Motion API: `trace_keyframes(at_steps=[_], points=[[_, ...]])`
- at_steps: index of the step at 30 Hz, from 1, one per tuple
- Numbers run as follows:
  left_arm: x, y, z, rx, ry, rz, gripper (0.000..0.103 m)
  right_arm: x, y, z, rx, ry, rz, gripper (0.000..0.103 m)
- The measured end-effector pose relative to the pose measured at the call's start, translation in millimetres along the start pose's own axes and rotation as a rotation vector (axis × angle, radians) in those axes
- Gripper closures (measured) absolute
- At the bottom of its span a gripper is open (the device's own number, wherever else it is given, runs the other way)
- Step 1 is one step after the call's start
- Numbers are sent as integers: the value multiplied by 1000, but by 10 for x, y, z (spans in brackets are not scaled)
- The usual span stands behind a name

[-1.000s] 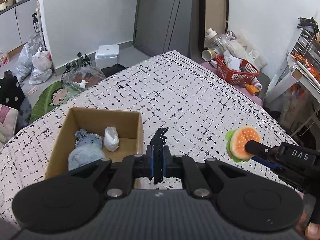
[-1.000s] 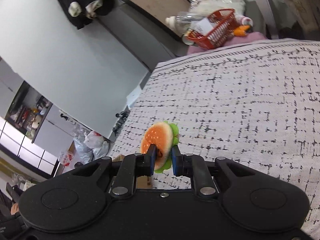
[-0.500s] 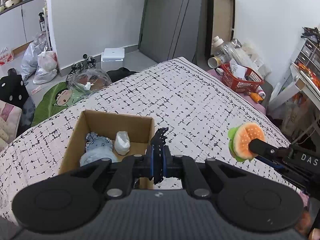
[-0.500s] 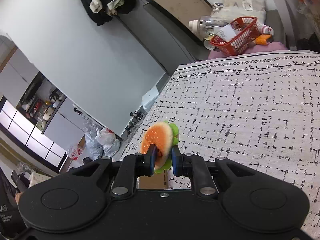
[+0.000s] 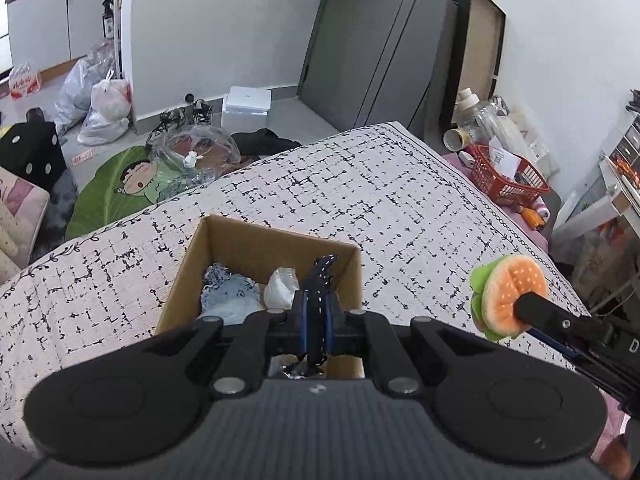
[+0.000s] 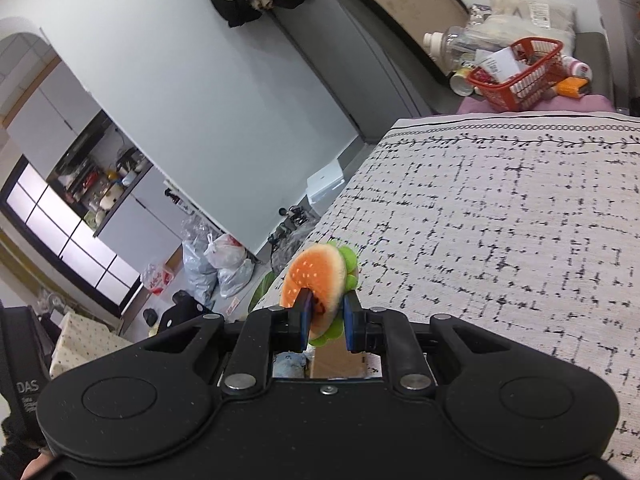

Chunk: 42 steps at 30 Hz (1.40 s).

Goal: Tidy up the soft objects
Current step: 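Lift the lace item and burger plush and carry both over the box, then open both grippers to drop the lace item and burger into the box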

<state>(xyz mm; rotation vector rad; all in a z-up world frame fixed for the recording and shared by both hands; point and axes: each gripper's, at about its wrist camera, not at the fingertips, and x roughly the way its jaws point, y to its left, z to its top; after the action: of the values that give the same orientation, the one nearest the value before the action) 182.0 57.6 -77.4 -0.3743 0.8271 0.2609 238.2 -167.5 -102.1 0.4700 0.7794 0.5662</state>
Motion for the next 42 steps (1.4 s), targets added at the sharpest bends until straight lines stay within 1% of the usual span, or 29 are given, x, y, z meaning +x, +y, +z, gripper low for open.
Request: trace_keyframes(at_steps=[10, 17, 21, 25, 29, 31, 32, 33, 35, 36, 38, 40, 42], points=[[231, 191, 124, -42, 14, -32, 95, 254, 199, -28, -46, 40, -3, 87], [398, 357, 211, -92, 22, -53, 95, 418, 284, -56, -66, 65, -11, 87], [507, 424, 233, -116, 41, -66, 91, 498, 349, -82, -76, 80, -18, 87], [588, 535, 245, -148, 77, -96, 90, 597, 393, -95, -79, 97, -27, 87], [601, 621, 259, -144, 80, -79, 86, 688, 429, -106, -83, 110, -39, 86], [589, 668, 279, -145, 77, -73, 84, 724, 457, -116, -86, 120, -45, 85], [581, 688, 289, -146, 76, -72, 84, 745, 471, -117, -86, 127, -47, 80], [574, 708, 302, -148, 76, -73, 83, 760, 479, -120, -85, 133, -47, 78], [552, 742, 326, -149, 73, -71, 83, 776, 494, -131, -79, 150, -44, 77], [543, 750, 339, -148, 72, -69, 81, 772, 493, -133, -74, 154, -41, 77], [515, 761, 352, -142, 67, -66, 74, 763, 503, -137, -70, 156, -40, 77], [475, 756, 353, -127, 59, -60, 59, 732, 501, -137, -66, 150, -45, 77], [433, 737, 353, -108, 53, -48, 51, 699, 488, -140, -59, 143, -51, 77]])
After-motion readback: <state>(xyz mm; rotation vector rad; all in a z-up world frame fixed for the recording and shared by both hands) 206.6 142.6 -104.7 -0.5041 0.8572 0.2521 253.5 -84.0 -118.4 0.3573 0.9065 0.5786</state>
